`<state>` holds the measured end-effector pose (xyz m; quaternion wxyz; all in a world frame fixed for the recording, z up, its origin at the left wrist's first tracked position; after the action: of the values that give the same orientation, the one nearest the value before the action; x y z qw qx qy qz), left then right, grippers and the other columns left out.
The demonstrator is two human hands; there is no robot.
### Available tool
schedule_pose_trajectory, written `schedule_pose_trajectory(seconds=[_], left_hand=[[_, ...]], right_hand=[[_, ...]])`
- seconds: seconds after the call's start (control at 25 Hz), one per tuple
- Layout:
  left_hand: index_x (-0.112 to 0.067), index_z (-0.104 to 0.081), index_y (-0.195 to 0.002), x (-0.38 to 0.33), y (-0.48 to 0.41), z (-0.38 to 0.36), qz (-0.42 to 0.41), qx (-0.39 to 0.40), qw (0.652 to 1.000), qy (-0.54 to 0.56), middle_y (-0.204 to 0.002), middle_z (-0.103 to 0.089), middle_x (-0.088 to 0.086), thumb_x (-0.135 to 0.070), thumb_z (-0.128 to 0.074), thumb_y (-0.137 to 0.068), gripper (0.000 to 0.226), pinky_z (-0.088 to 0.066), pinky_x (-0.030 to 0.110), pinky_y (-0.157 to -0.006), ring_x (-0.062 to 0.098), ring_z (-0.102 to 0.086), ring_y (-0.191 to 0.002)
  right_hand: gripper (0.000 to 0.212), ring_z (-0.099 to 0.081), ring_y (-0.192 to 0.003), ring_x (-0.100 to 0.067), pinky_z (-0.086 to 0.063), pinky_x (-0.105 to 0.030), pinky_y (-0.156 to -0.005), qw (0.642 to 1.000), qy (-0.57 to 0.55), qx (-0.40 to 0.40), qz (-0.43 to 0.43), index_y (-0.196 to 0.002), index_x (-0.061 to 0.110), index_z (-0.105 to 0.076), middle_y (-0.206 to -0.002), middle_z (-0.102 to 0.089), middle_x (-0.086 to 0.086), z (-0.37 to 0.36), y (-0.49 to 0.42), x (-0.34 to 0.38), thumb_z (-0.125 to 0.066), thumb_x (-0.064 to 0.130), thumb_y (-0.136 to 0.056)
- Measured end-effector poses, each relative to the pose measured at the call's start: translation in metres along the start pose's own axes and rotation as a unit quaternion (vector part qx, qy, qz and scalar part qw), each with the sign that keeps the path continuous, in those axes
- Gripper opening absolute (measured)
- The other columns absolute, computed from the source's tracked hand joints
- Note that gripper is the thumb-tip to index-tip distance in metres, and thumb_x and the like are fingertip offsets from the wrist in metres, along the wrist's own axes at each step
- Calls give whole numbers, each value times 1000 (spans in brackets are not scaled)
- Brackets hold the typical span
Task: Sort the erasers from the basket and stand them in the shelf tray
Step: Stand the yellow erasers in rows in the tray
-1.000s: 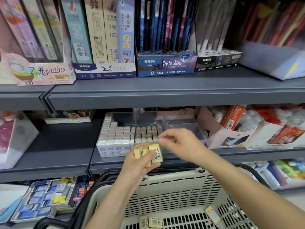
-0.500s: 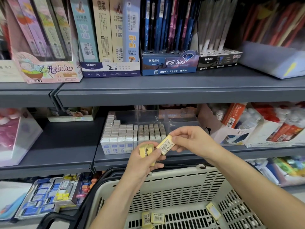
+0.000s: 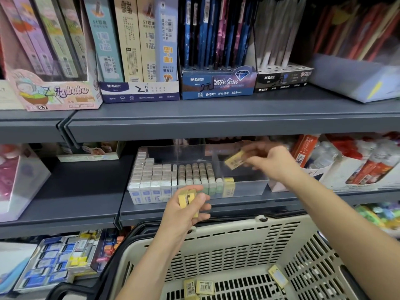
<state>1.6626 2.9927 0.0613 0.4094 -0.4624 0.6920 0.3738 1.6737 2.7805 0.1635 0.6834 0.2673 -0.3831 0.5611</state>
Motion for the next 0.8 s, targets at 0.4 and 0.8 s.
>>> schedule_pose_trajectory(seconds=[0.4,0.8], left_hand=[[-7,-62,-106,4,-5,2,16,-7,999,33,-86,-73,8,-26,-66,-69,42,-56,24,-60,21,-71,-86],[-6,-60,-111,10,-6,2,56,3,994,95,-106,-70,16,0,-53,-90,23,-56,26,-74,26,-67,-100]], right_hand=[[20,-58,-96,-12,-39,-14,-80,947,279,159,18,-107,23,-67,-116,-65,3,-56,-41,-39,-54,20,-92],[23,-59,-66,2,-45,-20,-68,973,163,75,142,-83,22,-71,-74,-70,10,-61,7,14,-55,38,-89]])
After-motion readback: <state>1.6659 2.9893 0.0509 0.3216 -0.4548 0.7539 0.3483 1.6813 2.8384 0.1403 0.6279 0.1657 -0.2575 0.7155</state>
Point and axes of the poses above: each hand's wrist, its own y-axis away from the middle knuckle, its own z-axis out of the back of the hand, x = y × z, the point moved 6 cm from there along -y, towards the middle knuckle
